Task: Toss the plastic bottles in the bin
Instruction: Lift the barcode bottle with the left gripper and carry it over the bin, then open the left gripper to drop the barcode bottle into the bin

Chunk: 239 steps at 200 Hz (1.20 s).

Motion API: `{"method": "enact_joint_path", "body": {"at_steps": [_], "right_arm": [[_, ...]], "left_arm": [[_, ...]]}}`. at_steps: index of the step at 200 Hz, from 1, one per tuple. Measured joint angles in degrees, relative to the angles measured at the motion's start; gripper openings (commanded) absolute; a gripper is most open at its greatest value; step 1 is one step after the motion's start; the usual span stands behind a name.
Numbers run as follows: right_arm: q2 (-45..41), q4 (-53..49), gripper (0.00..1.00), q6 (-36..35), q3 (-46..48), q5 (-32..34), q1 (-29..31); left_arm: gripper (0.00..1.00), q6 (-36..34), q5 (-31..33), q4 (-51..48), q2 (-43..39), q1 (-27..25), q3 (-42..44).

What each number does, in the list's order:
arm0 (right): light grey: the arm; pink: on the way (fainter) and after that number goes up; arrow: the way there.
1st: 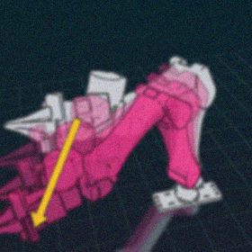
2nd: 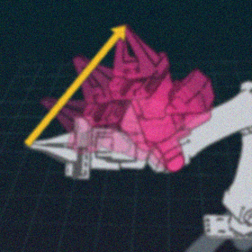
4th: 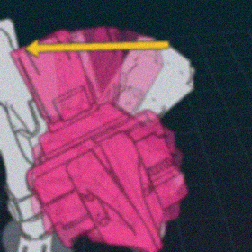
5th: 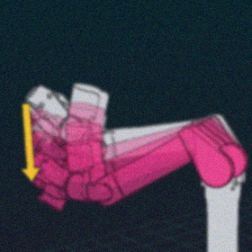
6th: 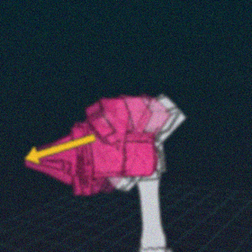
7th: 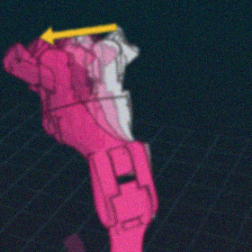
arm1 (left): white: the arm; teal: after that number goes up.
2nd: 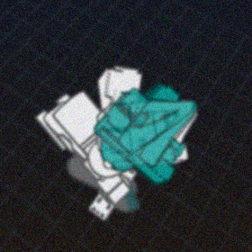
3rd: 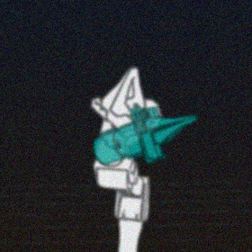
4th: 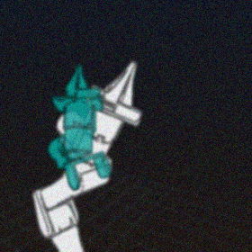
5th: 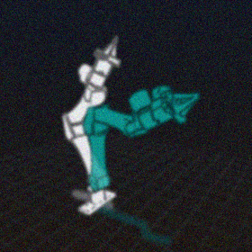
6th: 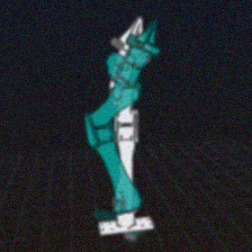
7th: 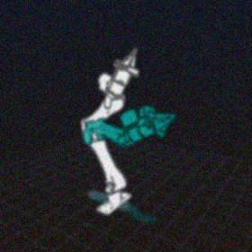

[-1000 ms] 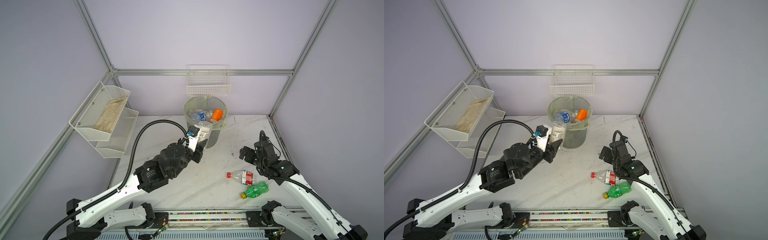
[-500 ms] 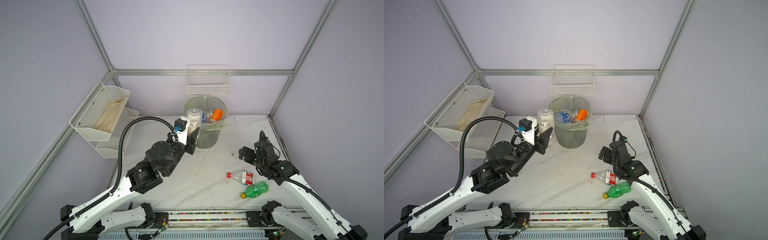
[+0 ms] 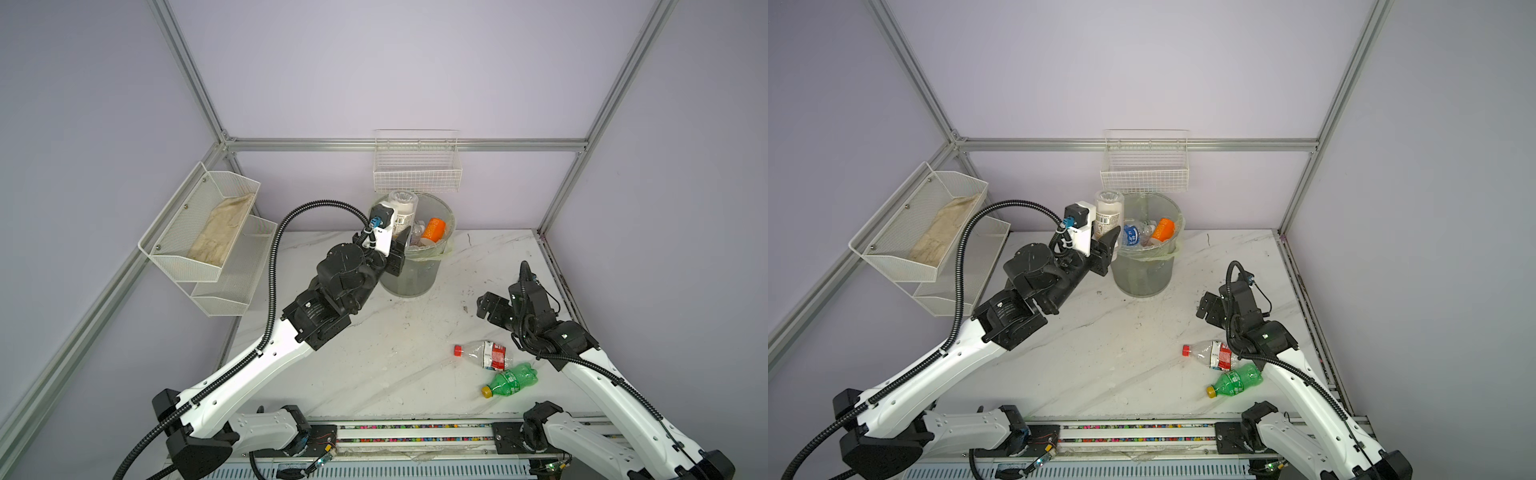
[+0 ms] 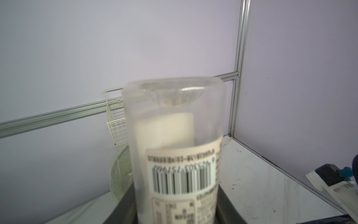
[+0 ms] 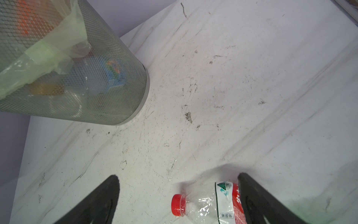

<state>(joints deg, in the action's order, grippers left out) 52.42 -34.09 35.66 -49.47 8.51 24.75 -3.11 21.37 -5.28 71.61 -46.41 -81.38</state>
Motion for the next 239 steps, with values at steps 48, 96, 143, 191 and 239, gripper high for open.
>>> {"method": "enact_joint_path", "body": {"at_steps": [48, 96, 143, 191, 239], "right_arm": [[0.0, 0.0, 0.97, 0.0, -0.02, -0.46, 0.0], [-0.37, -0.07, 0.97, 0.0, -0.61, -0.98, 0.0], [-3.04, -0.66, 0.97, -0.02, -0.68, -1.09, 0.0], [-2.84, -0.79, 0.97, 0.0, -0.68, -2.03, 0.0], [-2.71, -0.79, 0.97, 0.11, -0.68, -2.43, 0.0]], "left_arm": [[0.3, 3.08, -7.04, -0.02, 12.52, 6.49, -12.59], [1.0, 6.93, -13.33, -8.83, 33.2, 12.79, -33.05], [1.0, 8.11, -13.57, -21.4, 42.36, 13.86, -43.65], [1.0, 8.52, -14.64, -18.1, 28.15, 12.85, -40.54], [1.0, 8.96, -14.69, -10.1, 11.89, 12.22, -32.04]]}}
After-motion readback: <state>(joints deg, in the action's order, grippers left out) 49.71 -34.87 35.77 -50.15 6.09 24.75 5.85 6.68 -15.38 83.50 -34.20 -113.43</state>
